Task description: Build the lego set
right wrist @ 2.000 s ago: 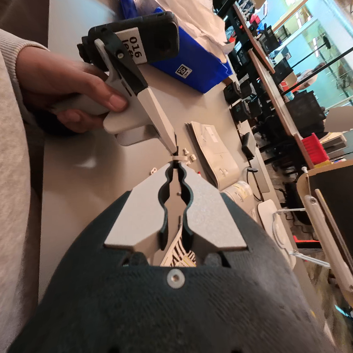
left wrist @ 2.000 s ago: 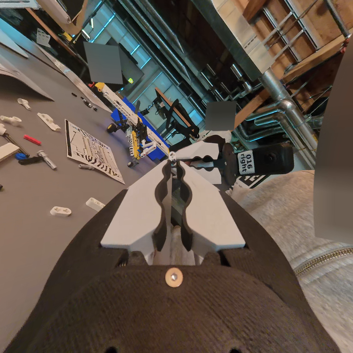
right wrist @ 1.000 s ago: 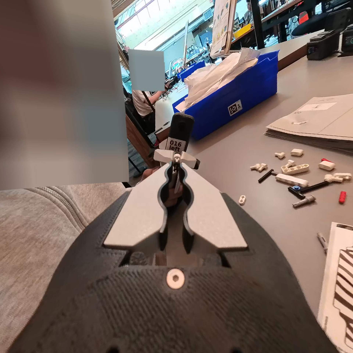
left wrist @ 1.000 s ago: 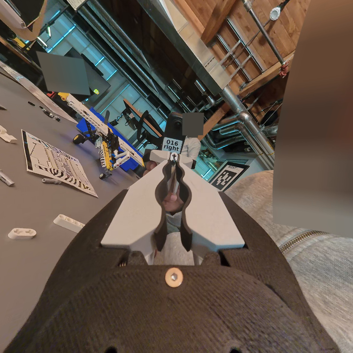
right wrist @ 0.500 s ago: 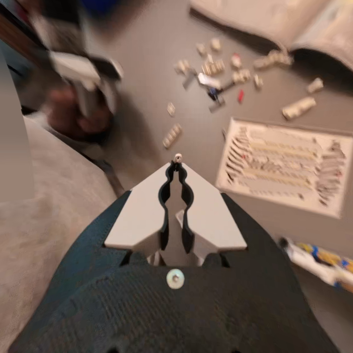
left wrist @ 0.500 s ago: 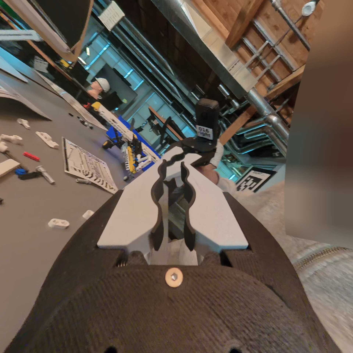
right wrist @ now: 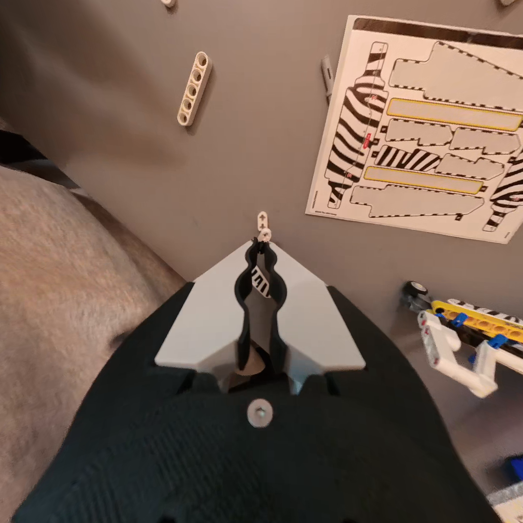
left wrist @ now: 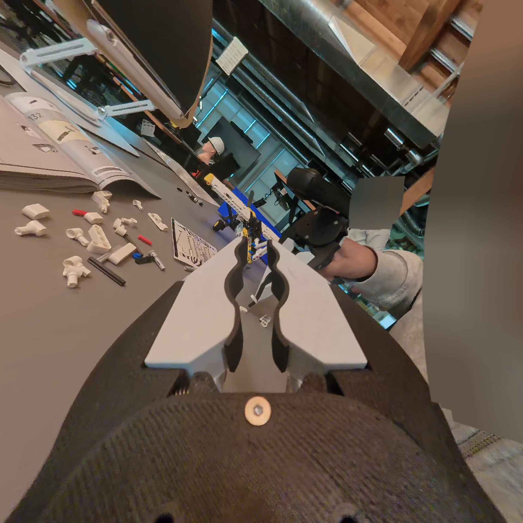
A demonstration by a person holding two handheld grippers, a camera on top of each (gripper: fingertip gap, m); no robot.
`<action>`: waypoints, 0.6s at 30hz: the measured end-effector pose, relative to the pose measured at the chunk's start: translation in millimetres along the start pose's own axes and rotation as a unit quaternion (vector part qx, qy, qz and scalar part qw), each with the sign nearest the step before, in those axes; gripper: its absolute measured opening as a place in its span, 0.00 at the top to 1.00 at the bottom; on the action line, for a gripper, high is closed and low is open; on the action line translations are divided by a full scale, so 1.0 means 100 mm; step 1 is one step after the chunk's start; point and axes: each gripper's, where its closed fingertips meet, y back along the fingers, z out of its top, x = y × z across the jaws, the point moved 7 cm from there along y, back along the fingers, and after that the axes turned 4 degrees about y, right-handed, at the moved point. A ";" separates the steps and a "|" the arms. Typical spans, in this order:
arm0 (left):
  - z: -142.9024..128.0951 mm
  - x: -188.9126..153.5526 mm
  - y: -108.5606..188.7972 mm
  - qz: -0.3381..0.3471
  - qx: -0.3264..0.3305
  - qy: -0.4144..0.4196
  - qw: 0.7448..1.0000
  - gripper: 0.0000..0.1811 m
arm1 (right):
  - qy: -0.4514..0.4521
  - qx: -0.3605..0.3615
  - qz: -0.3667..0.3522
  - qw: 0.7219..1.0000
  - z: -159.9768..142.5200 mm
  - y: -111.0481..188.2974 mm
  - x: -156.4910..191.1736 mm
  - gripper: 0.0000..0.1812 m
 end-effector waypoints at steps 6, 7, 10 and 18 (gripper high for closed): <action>-0.02 0.05 -0.02 -0.027 0.016 0.053 0.998 0.92 | -0.001 0.040 -0.003 0.999 0.07 -0.05 0.03 0.98; -0.02 0.05 -0.02 -0.028 0.018 0.054 0.998 0.92 | -0.001 0.045 -0.005 0.999 0.08 -0.06 0.03 0.99; -0.02 0.06 -0.02 -0.036 0.018 0.065 0.997 0.92 | -0.001 0.055 -0.010 0.998 0.10 -0.07 0.02 0.98; -0.01 0.06 -0.02 -0.040 0.018 0.074 0.996 0.92 | -0.001 0.079 -0.009 0.997 0.14 -0.08 0.01 0.99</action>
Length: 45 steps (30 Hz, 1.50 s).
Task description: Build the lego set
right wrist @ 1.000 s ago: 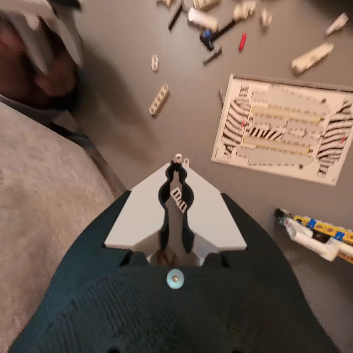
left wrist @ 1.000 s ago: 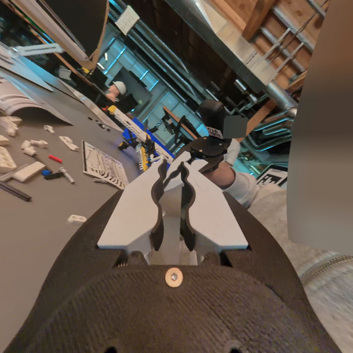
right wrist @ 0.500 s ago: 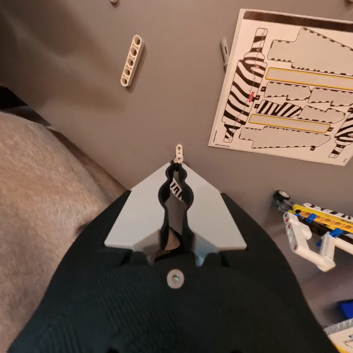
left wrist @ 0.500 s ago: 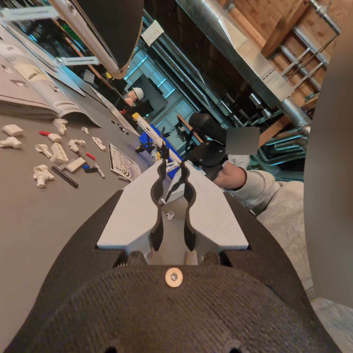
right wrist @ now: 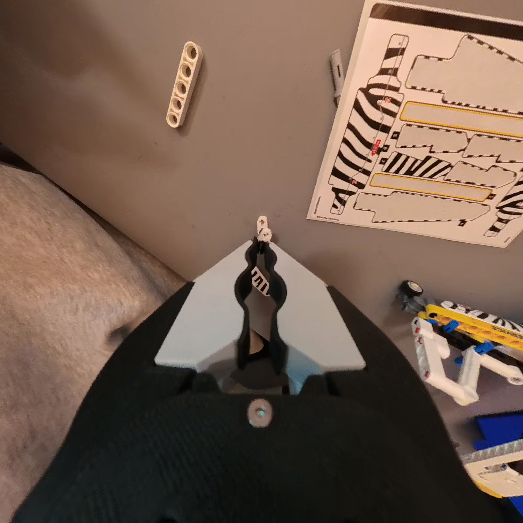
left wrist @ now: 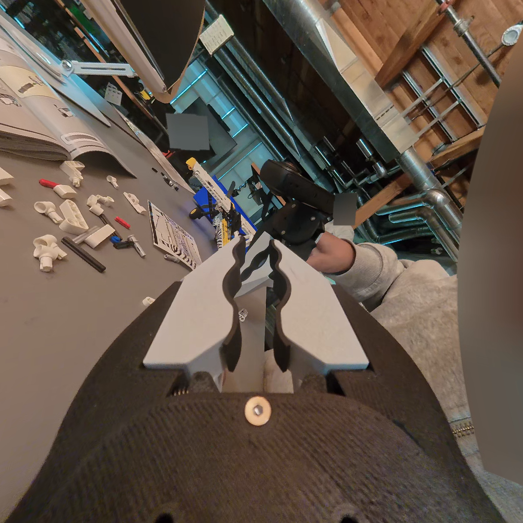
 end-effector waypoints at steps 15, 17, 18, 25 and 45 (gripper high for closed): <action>0.00 0.01 0.00 -0.003 0.003 0.007 1.000 0.92 | 0.017 0.042 -0.009 0.999 0.06 -0.01 0.04 0.99; 0.00 0.01 0.00 -0.004 0.002 0.007 1.000 0.92 | 0.019 0.046 -0.012 0.999 0.06 -0.01 0.04 0.98; 0.00 0.01 0.00 -0.005 0.001 0.008 1.000 0.92 | 0.020 0.048 -0.012 0.999 0.06 -0.01 0.04 0.98; 0.00 0.01 0.00 -0.006 0.000 0.010 1.000 0.92 | 0.016 0.050 -0.010 0.999 0.05 -0.02 0.05 0.99; 0.00 0.01 0.01 -0.006 0.002 0.011 1.000 0.92 | -0.065 -0.013 0.008 0.998 -0.04 -0.02 0.01 0.99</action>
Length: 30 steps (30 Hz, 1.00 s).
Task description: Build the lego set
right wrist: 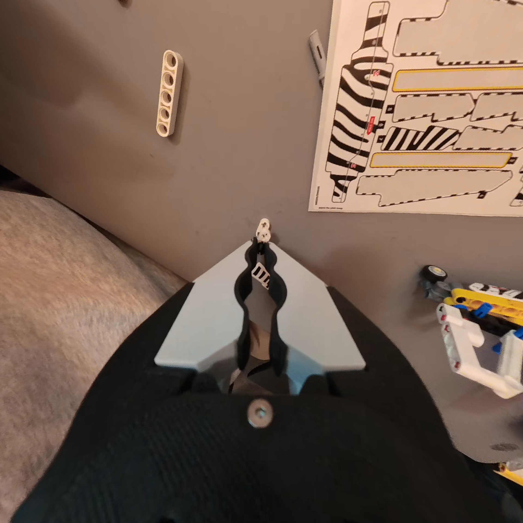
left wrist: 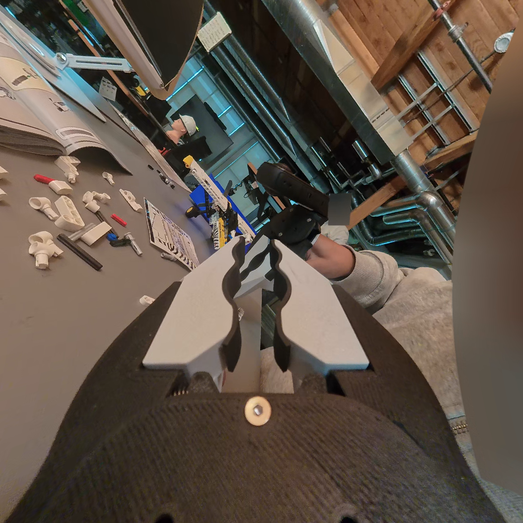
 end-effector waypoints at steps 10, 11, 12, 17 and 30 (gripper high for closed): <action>0.00 0.00 0.00 -0.001 -0.001 0.001 1.000 0.92 | -0.003 -0.007 -0.001 1.000 -0.02 0.00 0.00 0.99; 0.00 0.00 0.00 0.002 0.000 0.001 1.000 0.92 | -0.002 -0.005 0.000 1.000 -0.01 -0.01 0.00 0.99; 0.00 0.00 0.00 0.005 0.002 -0.001 1.000 0.92 | 0.000 -0.001 -0.001 1.000 -0.01 -0.01 0.01 0.99; 0.00 0.01 0.00 0.008 0.001 -0.002 1.000 0.92 | 0.008 0.015 -0.002 1.000 0.02 -0.01 0.01 0.99; -0.01 0.01 0.00 0.008 0.002 -0.003 1.000 0.92 | 0.019 0.022 -0.005 1.000 0.06 -0.04 0.02 0.99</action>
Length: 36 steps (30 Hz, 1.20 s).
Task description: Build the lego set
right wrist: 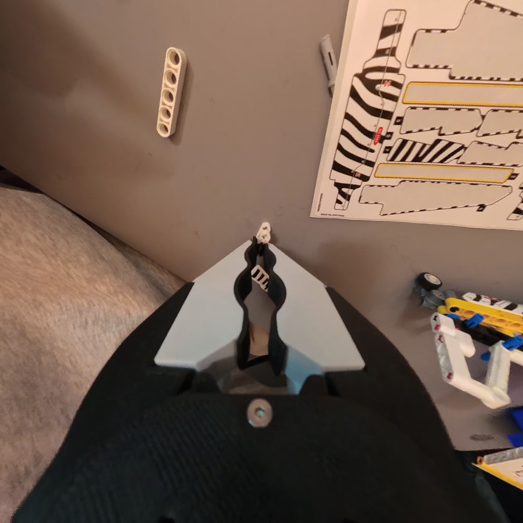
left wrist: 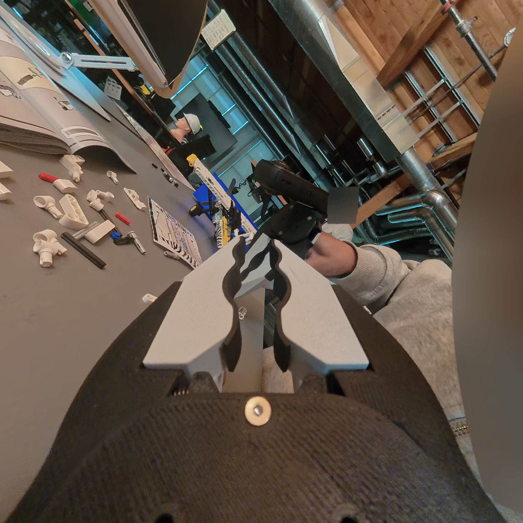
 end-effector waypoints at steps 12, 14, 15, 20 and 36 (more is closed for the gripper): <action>0.00 0.00 0.00 0.000 0.000 0.000 1.000 0.92 | -0.003 -0.013 0.010 1.000 -0.02 -0.02 -0.01 0.99; -0.01 0.00 0.00 0.002 0.003 -0.002 1.000 0.92 | 0.000 -0.016 0.009 1.000 -0.02 -0.02 -0.01 0.99; -0.01 0.00 0.01 0.004 0.005 -0.005 1.000 0.92 | 0.002 -0.019 0.010 1.000 -0.02 -0.03 -0.02 1.00; 0.01 -0.01 0.03 0.003 0.003 -0.010 1.000 0.91 | 0.012 -0.039 0.009 0.999 -0.05 -0.08 -0.01 1.00; -0.11 -0.05 -0.11 0.013 0.042 -0.040 0.998 0.90 | 0.082 -0.244 0.032 0.966 -0.30 0.14 0.03 0.89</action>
